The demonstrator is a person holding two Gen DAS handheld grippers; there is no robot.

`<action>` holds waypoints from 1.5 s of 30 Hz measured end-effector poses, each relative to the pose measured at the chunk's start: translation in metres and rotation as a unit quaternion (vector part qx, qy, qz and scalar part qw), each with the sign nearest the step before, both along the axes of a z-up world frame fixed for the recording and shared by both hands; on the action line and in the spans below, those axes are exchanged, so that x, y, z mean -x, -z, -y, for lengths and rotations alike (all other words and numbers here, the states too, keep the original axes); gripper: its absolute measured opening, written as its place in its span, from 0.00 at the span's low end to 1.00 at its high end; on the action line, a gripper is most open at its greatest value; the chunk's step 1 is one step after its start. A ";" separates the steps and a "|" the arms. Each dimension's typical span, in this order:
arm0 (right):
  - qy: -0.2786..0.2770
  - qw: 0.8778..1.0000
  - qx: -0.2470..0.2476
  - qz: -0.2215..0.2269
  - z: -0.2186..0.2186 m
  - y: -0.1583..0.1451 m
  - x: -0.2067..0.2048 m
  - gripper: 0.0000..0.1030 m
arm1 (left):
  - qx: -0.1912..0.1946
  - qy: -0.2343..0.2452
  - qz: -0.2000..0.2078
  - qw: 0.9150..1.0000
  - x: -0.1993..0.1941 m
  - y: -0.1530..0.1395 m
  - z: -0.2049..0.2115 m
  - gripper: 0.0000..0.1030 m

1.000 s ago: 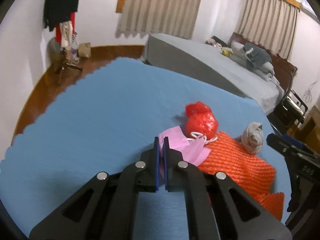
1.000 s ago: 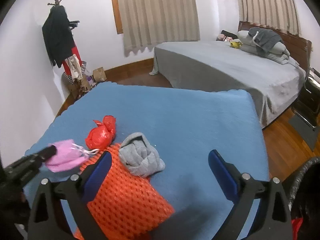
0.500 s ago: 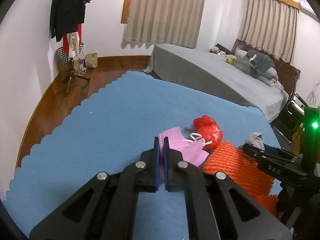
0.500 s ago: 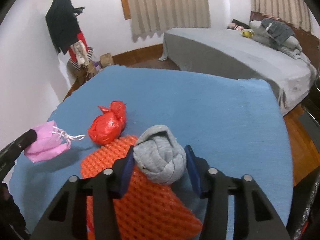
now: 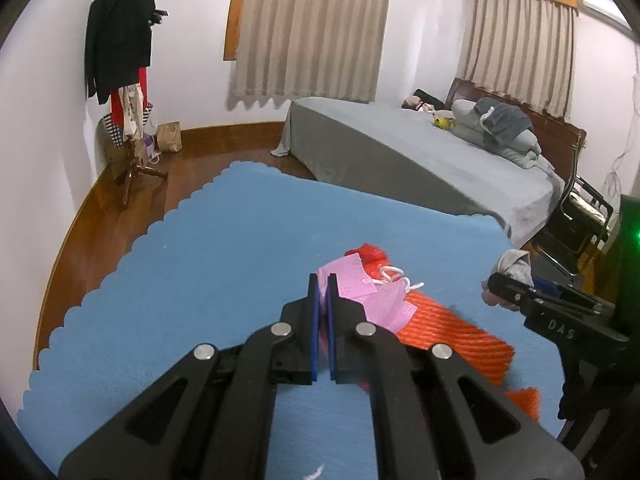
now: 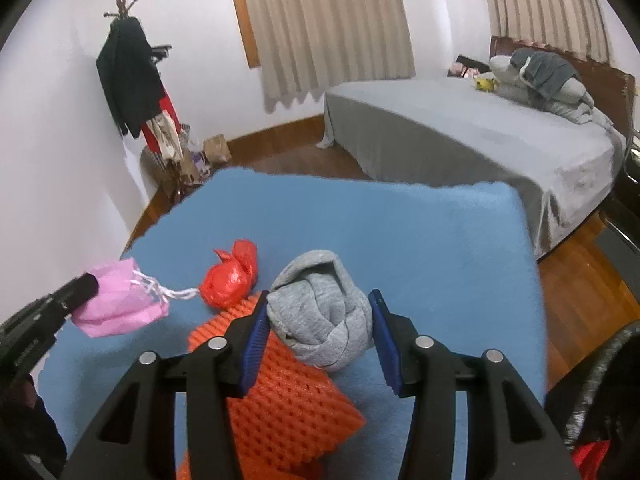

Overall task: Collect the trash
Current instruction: 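Grasp the grey sock with the right gripper while the left holds the pink packet, then carry the pink packet and grey sock over the bin and release both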

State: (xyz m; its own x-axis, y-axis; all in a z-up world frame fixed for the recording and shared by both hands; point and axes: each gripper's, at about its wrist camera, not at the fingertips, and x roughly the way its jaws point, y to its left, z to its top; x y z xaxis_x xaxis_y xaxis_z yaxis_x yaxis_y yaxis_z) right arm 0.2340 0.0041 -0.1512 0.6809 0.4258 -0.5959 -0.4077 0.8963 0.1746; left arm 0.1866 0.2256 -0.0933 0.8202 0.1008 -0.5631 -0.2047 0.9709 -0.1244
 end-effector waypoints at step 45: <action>0.103 0.989 -0.029 0.099 0.191 -0.097 0.141 0.47 | -0.007 0.190 0.045 0.981 0.066 -0.062 0.201 0.03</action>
State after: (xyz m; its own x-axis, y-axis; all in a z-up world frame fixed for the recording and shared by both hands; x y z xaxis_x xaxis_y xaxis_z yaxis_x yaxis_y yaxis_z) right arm 0.0927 -0.1870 -0.0546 0.8579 0.2954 -0.4203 -0.2493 0.9548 0.1621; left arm 0.1209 0.0247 -0.0313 0.8460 -0.2144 -0.4882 0.1838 0.9767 -0.1105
